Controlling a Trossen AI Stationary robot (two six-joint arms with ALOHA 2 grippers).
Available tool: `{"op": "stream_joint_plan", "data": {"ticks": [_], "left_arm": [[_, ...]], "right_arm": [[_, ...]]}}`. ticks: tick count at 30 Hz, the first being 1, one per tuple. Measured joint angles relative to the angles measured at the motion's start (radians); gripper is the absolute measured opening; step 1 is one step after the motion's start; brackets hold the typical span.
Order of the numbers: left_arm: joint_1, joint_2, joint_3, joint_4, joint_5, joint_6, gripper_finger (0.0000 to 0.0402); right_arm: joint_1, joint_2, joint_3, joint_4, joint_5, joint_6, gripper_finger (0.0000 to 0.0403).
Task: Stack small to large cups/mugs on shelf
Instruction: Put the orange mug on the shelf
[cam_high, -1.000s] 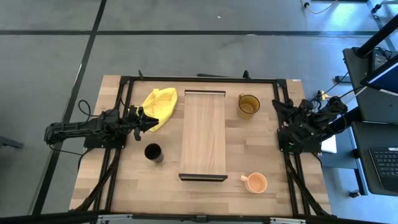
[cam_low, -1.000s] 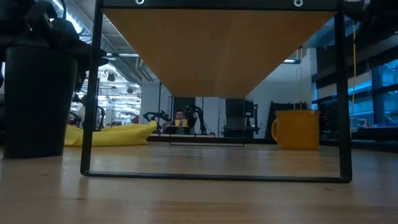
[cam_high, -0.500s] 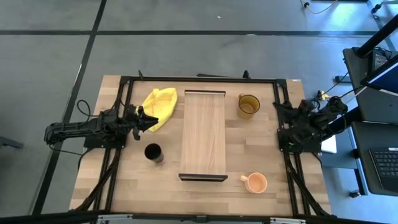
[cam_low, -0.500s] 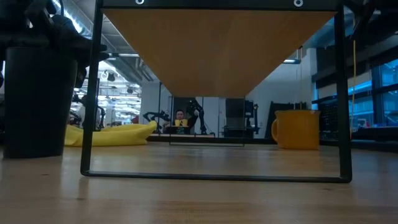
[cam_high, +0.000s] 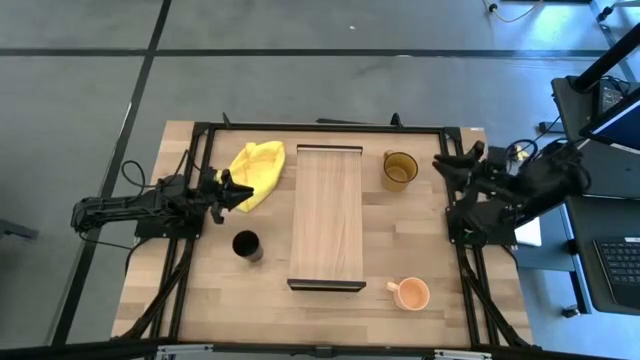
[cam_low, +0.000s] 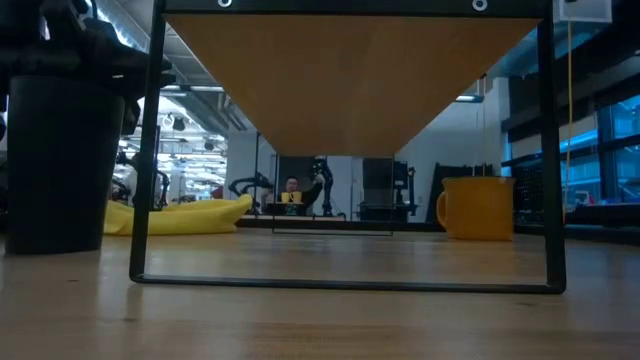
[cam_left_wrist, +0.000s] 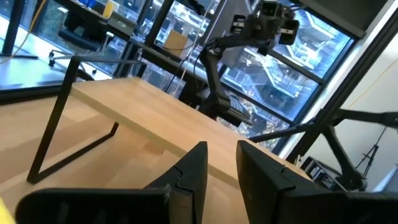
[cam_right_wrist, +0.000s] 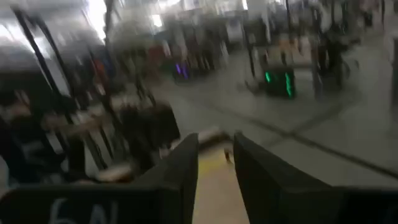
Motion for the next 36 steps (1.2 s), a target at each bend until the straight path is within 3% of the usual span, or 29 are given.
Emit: {"op": "stream_joint_plan", "data": {"ticks": [3, 8, 15, 18, 28, 36], "left_arm": [[0.0, 0.0, 0.0, 0.001, 0.0, 0.0, 0.008], [0.0, 0.0, 0.0, 0.001, -0.014, -0.019, 0.008], [0.0, 0.0, 0.0, 0.002, -0.044, -0.061, 0.008], [0.0, 0.0, 0.0, 0.002, -0.044, -0.061, 0.008], [0.0, 0.0, 0.0, -0.001, -0.043, 0.004, 0.008], [0.0, 0.0, 0.0, 0.03, -0.044, 0.036, 0.008]], "right_arm": [[0.0, 0.117, 0.151, -0.32, -0.03, 0.232, 0.0103], [0.0, 0.31, 0.351, -0.73, -0.199, 0.541, 0.0103], [0.008, 0.555, 0.505, -1.198, -0.58, 0.832, 0.0103], [0.034, 0.62, 0.513, -1.204, -0.716, 0.853, 0.0103], [0.148, 0.809, 0.514, -1.122, -0.93, 0.951, 0.0103], [0.165, 0.842, 0.514, -1.026, -0.792, 1.035, 0.0103]]}}
